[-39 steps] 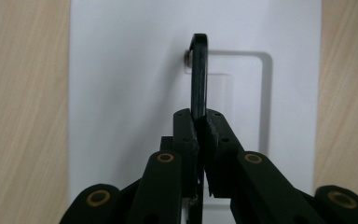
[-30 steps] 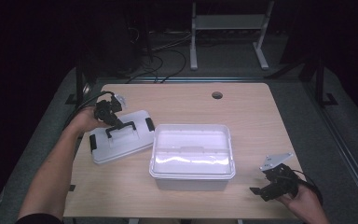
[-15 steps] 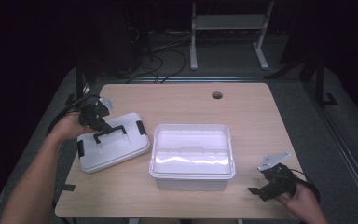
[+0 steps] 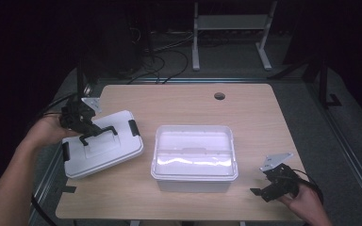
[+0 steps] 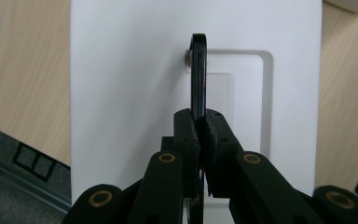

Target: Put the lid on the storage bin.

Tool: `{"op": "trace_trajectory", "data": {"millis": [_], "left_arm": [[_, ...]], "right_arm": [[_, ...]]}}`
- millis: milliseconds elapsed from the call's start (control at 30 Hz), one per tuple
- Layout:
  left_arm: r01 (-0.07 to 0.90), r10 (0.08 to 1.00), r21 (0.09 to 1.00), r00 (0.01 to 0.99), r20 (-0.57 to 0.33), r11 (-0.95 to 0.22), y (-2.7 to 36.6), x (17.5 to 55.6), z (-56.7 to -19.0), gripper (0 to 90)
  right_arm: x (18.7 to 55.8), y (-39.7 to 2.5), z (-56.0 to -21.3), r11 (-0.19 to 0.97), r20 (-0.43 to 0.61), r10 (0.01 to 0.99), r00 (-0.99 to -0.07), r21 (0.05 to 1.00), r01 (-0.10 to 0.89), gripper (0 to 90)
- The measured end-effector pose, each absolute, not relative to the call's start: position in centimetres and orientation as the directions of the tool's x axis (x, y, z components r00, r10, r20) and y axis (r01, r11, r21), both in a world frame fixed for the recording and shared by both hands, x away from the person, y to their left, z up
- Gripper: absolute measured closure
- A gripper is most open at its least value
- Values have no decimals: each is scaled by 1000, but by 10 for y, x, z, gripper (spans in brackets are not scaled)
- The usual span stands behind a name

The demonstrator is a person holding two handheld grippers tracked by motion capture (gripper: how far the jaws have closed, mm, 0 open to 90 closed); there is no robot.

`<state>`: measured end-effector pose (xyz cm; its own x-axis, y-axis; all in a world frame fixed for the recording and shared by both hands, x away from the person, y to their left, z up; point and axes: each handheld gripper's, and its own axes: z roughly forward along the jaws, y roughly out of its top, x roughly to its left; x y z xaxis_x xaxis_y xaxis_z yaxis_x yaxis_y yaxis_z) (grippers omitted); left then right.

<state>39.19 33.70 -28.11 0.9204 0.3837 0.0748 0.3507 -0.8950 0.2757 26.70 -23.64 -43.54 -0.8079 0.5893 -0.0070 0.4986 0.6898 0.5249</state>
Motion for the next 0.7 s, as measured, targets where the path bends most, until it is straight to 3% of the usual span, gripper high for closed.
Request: {"op": "trace_trajectory", "data": {"millis": [433, 700], "left_arm": [[295, 354, 325, 925, 140, -899, 325, 360, -208, 848], [226, 288, 332, 946, 152, -916, 294, 356, -188, 848]], "right_arm": [[268, -230, -434, 699, -16, 583, -812, 520, 492, 153], [268, -232, -433, 697, -17, 585, -811, 522, 492, 153]]}}
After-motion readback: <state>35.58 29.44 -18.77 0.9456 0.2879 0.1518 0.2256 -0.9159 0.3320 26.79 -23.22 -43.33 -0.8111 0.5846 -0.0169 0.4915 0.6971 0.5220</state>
